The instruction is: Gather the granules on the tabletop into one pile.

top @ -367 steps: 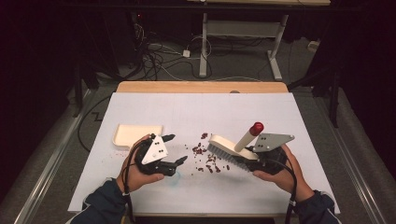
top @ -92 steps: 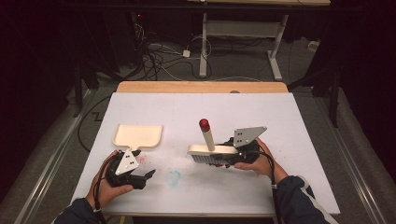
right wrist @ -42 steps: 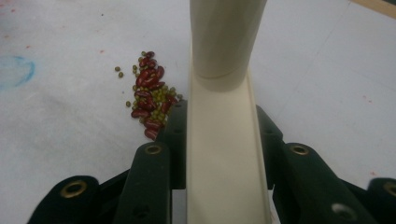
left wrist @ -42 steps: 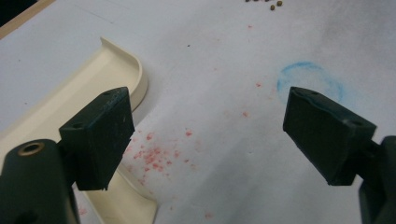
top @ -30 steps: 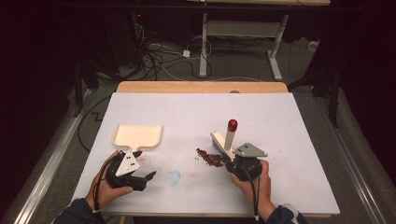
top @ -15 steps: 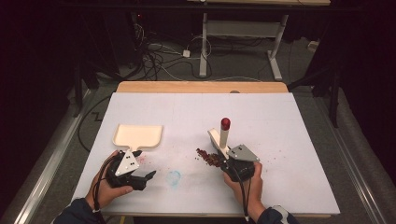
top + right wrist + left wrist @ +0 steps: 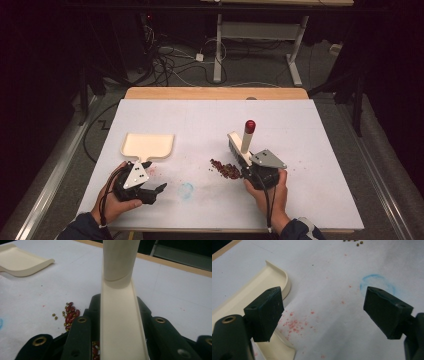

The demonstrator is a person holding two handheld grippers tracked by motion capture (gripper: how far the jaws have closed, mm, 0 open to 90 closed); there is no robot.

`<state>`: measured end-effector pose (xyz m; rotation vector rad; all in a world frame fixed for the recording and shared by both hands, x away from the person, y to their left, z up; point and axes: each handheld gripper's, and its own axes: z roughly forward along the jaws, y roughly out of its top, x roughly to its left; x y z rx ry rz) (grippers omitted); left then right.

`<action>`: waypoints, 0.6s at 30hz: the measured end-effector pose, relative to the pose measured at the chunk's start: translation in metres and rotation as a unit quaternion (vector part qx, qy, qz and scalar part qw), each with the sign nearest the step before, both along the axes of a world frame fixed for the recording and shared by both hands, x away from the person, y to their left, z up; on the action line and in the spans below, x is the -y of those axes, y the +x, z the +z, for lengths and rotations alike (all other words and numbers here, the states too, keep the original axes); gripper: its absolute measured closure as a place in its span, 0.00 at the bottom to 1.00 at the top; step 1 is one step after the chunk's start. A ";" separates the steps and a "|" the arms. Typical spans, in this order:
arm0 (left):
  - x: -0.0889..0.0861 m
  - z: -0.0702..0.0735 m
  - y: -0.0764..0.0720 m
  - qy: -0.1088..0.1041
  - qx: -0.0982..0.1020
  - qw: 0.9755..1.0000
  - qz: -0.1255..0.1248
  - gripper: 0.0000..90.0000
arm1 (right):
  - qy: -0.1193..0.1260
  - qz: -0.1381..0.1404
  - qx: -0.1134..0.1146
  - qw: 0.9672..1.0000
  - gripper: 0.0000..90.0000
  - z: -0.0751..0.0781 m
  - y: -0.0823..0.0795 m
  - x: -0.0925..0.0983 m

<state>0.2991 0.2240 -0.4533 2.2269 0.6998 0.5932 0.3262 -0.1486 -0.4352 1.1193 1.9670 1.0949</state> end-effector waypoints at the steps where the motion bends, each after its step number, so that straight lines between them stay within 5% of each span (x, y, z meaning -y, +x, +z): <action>1: 0.000 0.000 0.000 0.001 0.000 1.000 0.000 0.17 | 0.000 0.001 -0.001 1.000 0.75 0.002 -0.002 0.003; 10: 0.001 0.000 -0.001 0.003 -0.001 1.000 -0.001 0.17 | -0.009 0.007 -0.027 1.000 0.75 0.002 -0.027 0.021; 18: 0.003 0.000 -0.001 0.003 -0.007 1.000 -0.002 0.18 | -0.017 0.018 -0.042 0.999 0.75 -0.008 -0.035 0.002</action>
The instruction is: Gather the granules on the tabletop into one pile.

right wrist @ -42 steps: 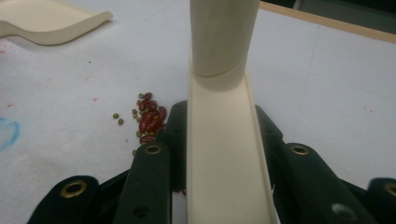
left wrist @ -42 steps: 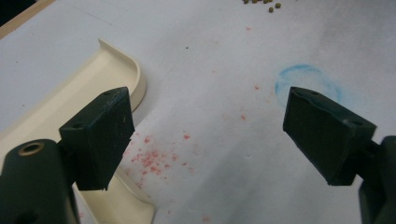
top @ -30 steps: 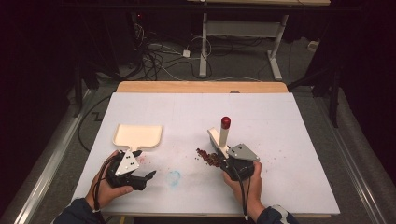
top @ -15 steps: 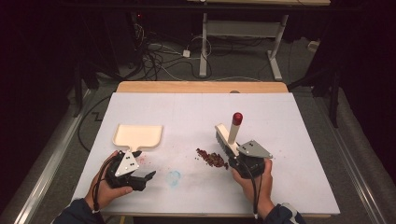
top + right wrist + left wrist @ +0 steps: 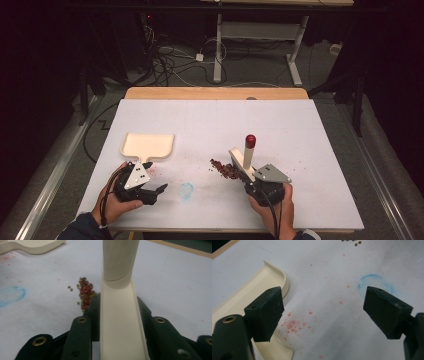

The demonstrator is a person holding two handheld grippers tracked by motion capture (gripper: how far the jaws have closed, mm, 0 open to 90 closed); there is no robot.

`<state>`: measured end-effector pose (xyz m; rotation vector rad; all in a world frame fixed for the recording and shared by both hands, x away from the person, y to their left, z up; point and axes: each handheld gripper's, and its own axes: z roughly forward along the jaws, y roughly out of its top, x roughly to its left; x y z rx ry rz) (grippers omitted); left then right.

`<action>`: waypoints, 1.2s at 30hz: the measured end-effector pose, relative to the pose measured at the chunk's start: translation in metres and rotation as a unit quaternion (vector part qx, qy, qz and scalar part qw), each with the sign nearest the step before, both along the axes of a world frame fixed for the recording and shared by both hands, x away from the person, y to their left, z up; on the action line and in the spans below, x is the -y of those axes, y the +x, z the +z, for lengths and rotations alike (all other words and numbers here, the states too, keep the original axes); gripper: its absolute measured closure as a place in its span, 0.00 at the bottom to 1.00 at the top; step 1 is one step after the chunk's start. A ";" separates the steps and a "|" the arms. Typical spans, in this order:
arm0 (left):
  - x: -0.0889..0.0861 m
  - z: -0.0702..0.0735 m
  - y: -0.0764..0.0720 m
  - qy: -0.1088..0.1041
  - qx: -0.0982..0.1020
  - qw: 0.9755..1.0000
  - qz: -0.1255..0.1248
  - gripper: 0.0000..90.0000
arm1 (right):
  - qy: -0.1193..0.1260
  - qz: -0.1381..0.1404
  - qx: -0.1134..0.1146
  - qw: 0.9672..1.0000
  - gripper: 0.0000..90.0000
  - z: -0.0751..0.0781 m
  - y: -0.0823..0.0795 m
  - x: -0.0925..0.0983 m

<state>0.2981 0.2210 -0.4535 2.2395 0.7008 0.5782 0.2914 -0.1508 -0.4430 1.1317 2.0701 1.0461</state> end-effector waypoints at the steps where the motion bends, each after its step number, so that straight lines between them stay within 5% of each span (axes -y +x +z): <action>1: 0.000 0.000 0.000 -0.001 -0.001 1.000 0.000 0.18 | -0.001 0.002 0.002 1.000 0.75 -0.001 0.001 -0.003; 7: 0.000 -0.001 0.001 -0.001 -0.002 1.000 0.000 0.18 | -0.007 -0.003 0.013 1.000 0.75 -0.001 0.007 -0.014; 24: 0.004 -0.003 0.003 0.005 -0.008 1.000 -0.001 0.18 | 0.001 -0.043 0.026 0.999 0.75 -0.004 0.027 -0.004; 36: 0.003 -0.002 0.003 0.003 -0.006 1.000 -0.001 0.18 | -0.005 -0.018 0.040 0.999 0.75 -0.008 0.026 -0.046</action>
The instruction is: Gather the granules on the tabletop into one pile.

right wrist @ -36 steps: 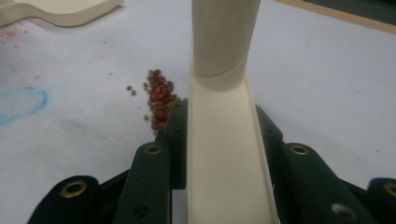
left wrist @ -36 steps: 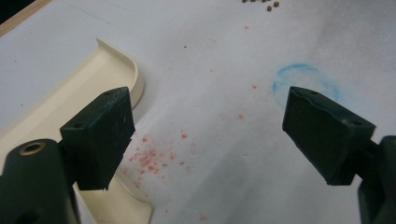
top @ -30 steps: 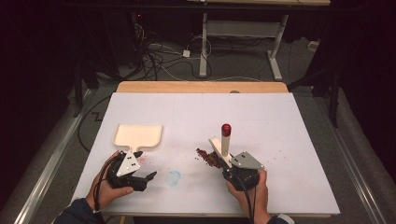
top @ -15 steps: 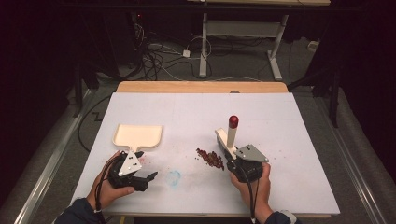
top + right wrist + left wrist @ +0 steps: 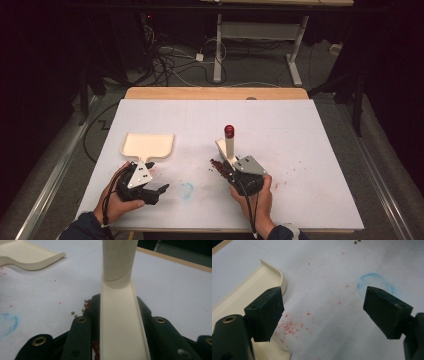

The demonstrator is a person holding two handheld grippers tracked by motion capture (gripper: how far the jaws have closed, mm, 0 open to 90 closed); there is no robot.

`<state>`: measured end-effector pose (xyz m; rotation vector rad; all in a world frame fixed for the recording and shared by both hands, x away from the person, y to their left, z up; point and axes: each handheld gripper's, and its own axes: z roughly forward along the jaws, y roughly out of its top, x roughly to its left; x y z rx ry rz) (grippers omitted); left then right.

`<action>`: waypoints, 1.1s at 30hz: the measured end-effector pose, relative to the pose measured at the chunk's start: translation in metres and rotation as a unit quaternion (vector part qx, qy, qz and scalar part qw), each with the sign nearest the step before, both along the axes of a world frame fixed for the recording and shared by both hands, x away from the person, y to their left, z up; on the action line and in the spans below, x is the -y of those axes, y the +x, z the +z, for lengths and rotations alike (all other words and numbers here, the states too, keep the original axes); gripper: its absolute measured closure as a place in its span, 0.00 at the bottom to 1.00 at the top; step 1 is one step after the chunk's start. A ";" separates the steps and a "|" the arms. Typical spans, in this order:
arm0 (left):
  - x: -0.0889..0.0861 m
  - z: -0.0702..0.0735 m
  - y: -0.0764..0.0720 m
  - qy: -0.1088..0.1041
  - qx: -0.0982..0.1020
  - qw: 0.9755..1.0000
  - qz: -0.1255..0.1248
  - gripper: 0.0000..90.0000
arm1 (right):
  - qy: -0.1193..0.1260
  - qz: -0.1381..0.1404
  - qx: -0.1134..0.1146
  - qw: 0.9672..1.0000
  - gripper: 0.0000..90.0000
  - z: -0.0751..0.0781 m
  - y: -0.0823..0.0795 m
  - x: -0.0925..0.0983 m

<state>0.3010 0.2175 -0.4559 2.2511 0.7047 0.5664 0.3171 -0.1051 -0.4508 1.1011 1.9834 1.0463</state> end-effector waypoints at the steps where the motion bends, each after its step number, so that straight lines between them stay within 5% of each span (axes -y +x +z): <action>1: 0.000 0.000 0.000 -0.001 0.001 1.000 0.000 0.18 | -0.006 0.002 0.007 1.000 0.75 0.000 0.000 -0.001; 7: -0.001 0.000 0.000 -0.001 0.001 1.000 0.003 0.18 | 0.004 -0.004 0.013 1.000 0.75 0.008 0.003 0.008; 11: -0.001 0.001 0.000 0.000 0.003 1.000 0.003 0.18 | 0.028 0.017 0.018 0.999 0.75 0.016 0.002 0.019; 15: -0.002 0.001 0.000 -0.001 0.002 1.000 0.005 0.18 | 0.058 0.079 0.016 0.995 0.75 0.027 -0.002 0.027; 19: -0.003 0.001 0.000 -0.001 0.002 1.000 0.006 0.18 | 0.055 0.165 0.013 0.985 0.75 0.034 -0.008 0.032; 22: -0.003 0.001 0.000 -0.001 0.001 1.000 0.005 0.18 | 0.050 0.233 0.004 0.971 0.75 0.032 -0.010 0.034; 24: -0.003 0.001 0.000 0.001 0.005 1.000 0.003 0.18 | 0.046 0.282 -0.006 0.958 0.75 0.027 -0.010 0.033; 26: -0.003 0.000 0.000 0.001 0.000 1.000 0.002 0.18 | 0.033 0.334 -0.016 0.942 0.75 0.019 -0.009 0.034; 27: -0.002 0.000 0.000 0.002 -0.001 1.000 0.002 0.18 | 0.020 0.347 -0.020 0.937 0.75 0.014 -0.008 0.034; 29: -0.002 0.000 0.001 0.002 -0.002 1.000 0.003 0.18 | 0.017 0.382 -0.030 0.923 0.75 0.005 -0.002 0.037; 33: -0.001 -0.001 0.002 0.003 -0.003 1.000 0.002 0.18 | 0.032 0.409 -0.029 0.911 0.75 -0.001 0.020 0.043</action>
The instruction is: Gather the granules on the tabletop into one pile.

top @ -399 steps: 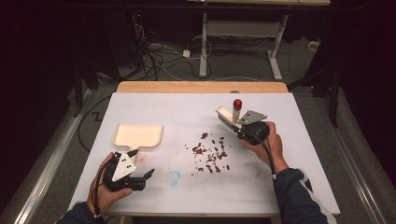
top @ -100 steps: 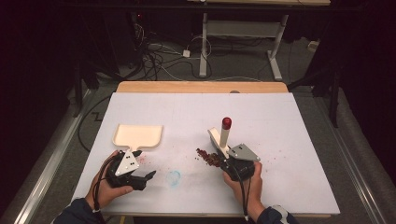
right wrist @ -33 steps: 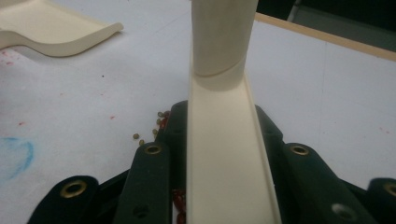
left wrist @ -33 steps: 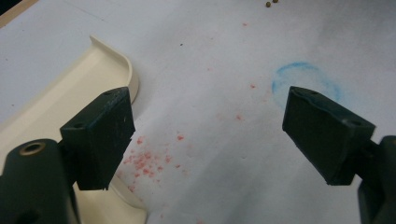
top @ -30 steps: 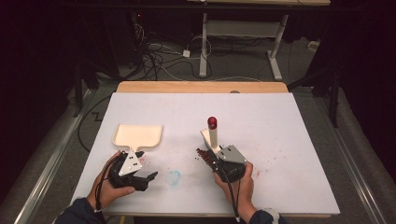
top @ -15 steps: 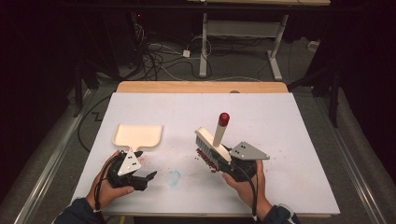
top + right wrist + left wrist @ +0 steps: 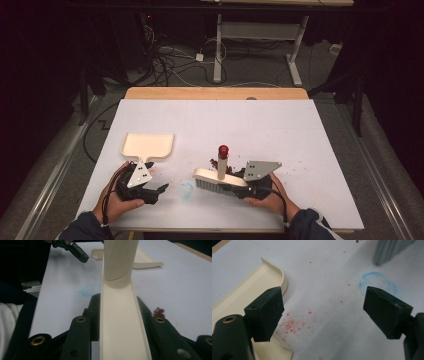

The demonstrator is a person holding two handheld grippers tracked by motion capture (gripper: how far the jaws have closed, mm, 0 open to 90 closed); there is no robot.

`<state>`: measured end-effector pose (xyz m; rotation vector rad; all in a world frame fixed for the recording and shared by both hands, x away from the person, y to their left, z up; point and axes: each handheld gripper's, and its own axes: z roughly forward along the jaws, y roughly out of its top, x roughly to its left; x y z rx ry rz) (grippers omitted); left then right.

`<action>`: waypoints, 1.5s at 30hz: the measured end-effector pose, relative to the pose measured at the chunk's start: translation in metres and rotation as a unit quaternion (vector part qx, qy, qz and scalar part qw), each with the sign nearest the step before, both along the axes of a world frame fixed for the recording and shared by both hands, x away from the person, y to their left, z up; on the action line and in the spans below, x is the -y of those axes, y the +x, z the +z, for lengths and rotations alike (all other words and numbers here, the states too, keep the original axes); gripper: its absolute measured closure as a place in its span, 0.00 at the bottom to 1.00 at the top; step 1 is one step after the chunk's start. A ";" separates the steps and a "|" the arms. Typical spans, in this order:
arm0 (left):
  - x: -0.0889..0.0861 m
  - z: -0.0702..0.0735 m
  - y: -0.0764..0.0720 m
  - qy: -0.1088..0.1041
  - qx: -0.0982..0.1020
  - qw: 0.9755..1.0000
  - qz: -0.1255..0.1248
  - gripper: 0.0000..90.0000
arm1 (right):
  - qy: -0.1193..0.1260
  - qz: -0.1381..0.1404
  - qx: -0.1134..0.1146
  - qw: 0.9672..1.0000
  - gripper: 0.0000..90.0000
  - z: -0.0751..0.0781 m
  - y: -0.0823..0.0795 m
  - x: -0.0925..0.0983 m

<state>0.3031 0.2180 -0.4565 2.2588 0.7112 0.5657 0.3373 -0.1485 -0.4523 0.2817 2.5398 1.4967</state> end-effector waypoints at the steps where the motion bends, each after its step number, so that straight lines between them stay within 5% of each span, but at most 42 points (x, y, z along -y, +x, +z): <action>1: 0.000 0.000 0.000 0.001 0.000 1.000 -0.001 0.18 | 0.001 0.004 0.001 1.000 0.75 0.000 0.006 0.001; 7: 0.001 -0.001 0.002 0.001 -0.004 1.000 -0.001 0.18 | 0.008 0.032 0.000 0.999 0.75 -0.002 0.037 -0.004; 16: -0.001 -0.002 0.001 -0.001 -0.005 1.000 -0.003 0.18 | 0.030 0.031 0.001 0.999 0.75 0.003 0.051 -0.011; 21: -0.002 -0.001 0.001 -0.001 -0.004 1.000 -0.001 0.18 | 0.029 0.017 0.019 0.999 0.75 0.016 0.042 -0.008; 28: -0.005 0.001 0.000 -0.004 0.001 1.000 0.004 0.18 | 0.029 -0.051 0.028 0.998 0.75 0.047 0.027 0.019; 35: -0.005 0.002 -0.001 -0.005 0.003 1.000 0.004 0.18 | 0.000 -0.129 0.035 0.991 0.75 0.053 0.006 0.046; 45: -0.004 0.002 -0.001 -0.004 0.004 1.000 0.000 0.18 | -0.005 -0.047 -0.004 0.999 0.75 0.034 -0.024 0.061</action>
